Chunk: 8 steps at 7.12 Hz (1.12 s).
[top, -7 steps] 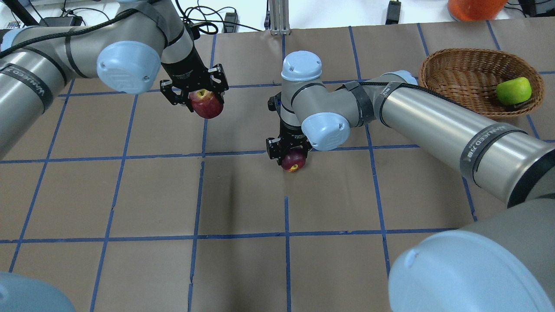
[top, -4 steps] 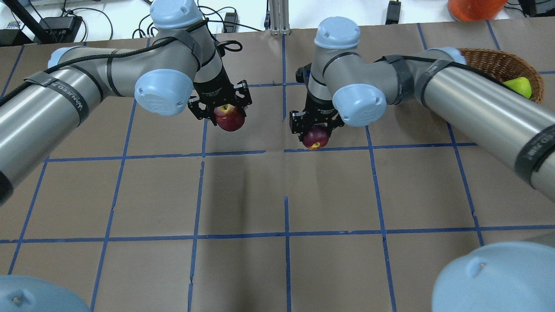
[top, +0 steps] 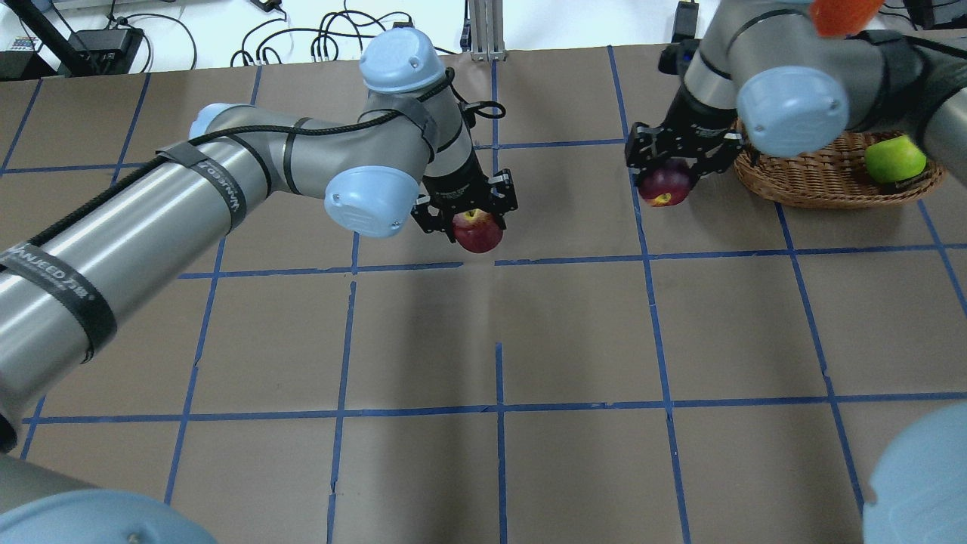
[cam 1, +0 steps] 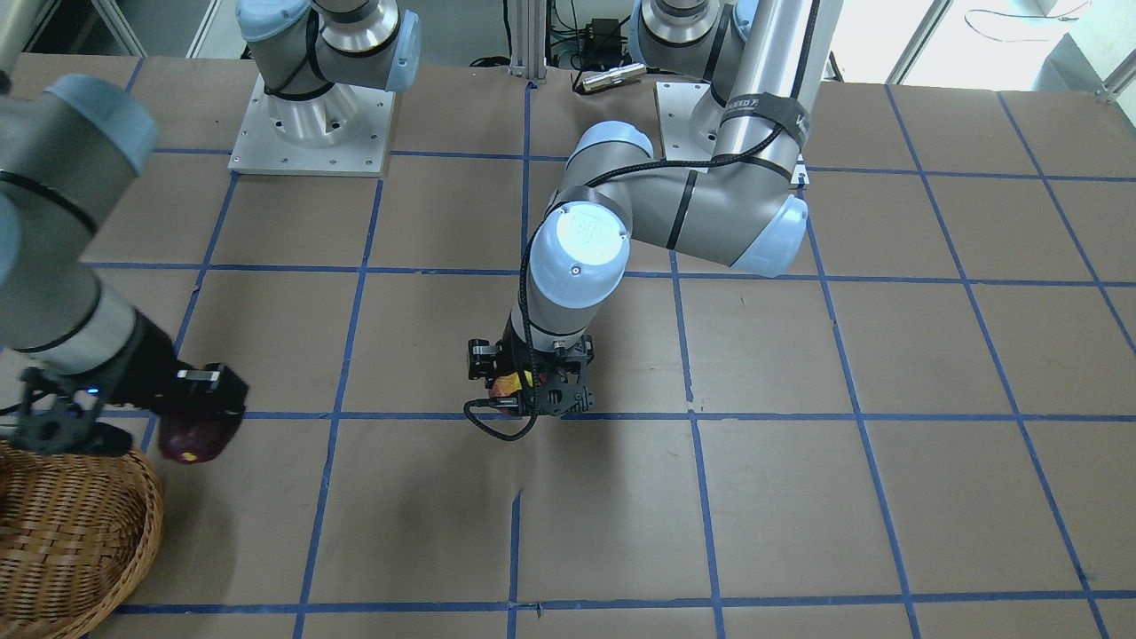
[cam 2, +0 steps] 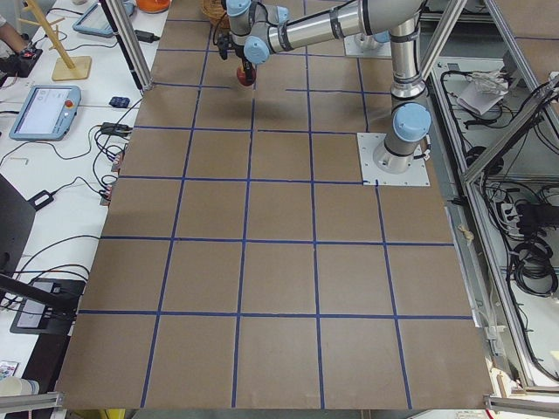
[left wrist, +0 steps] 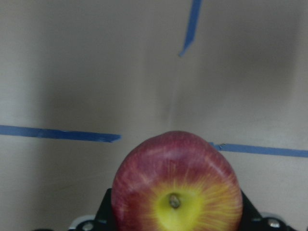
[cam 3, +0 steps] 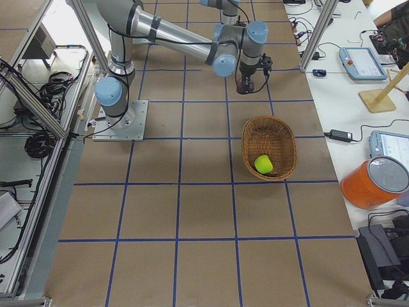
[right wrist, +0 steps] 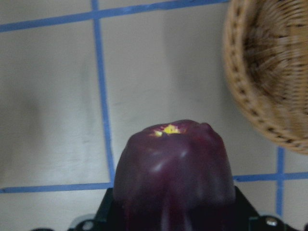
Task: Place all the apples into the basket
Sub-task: 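Place the red apple at center with left while right puts purple apple in basket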
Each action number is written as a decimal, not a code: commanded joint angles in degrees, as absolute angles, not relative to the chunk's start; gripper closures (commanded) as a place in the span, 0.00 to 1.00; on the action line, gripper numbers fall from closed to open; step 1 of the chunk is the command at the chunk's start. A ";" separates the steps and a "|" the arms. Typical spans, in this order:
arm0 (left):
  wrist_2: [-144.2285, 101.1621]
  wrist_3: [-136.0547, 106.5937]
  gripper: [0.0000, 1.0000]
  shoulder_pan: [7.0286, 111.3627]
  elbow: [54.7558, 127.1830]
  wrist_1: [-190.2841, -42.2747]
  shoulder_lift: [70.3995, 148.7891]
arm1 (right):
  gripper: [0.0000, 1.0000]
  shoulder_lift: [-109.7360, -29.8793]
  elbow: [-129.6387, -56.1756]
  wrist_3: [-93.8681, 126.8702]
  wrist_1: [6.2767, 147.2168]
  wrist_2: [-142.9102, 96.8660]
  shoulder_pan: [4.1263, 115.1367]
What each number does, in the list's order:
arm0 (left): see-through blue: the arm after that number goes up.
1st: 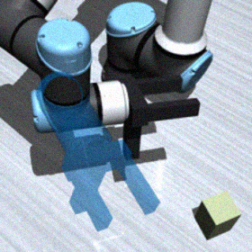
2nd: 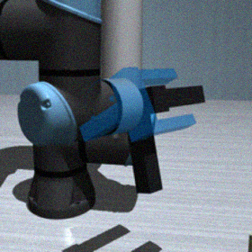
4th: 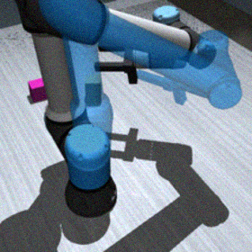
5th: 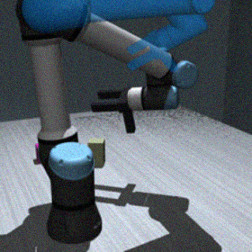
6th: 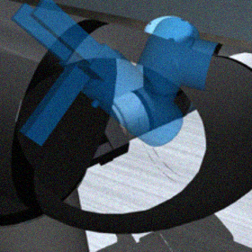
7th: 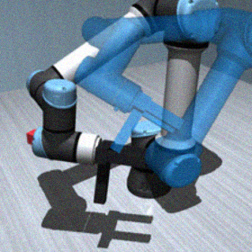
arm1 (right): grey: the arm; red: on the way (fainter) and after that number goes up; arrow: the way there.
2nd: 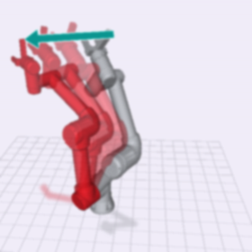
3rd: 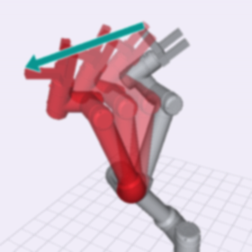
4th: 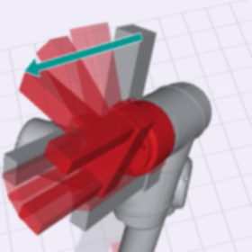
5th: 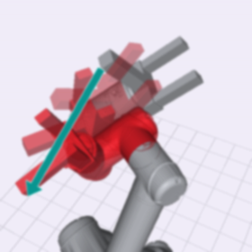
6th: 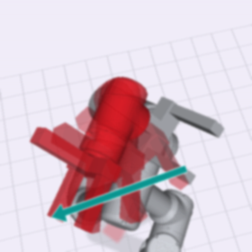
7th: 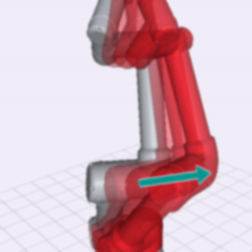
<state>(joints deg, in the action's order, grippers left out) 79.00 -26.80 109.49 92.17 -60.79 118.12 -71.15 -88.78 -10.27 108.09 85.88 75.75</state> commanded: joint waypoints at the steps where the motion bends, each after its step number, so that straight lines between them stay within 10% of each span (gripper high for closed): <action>1: 79.19 -26.99 0.47 110.74 92.99 -58.81 120.67 | 1.00 -66.30 -82.29 -23.51 108.28 92.60 67.52; 3: 79.36 -26.90 0.00 110.74 92.90 -58.54 120.33 | 1.00 -59.36 -78.68 -24.87 111.34 92.64 65.92; 4: 79.54 -26.55 0.00 110.22 92.81 -59.67 118.15 | 1.00 -56.80 -77.62 -24.87 111.79 92.20 65.92; 5: 79.63 -26.11 0.00 108.30 92.99 -62.64 115.43 | 0.86 -54.25 -77.61 -24.96 117.02 92.72 65.92; 6: 79.63 -25.23 0.00 106.11 91.68 -69.10 111.83 | 0.21 -53.62 -77.78 -25.13 118.46 92.46 65.83; 7: 79.72 -25.14 0.00 104.78 90.89 -75.09 107.19 | 0.00 -54.05 -77.52 -26.44 117.95 92.72 65.83; 8: 81.72 -21.83 0.00 103.72 90.10 -80.89 102.70 | 0.00 -54.23 -77.61 -26.45 117.34 92.64 65.83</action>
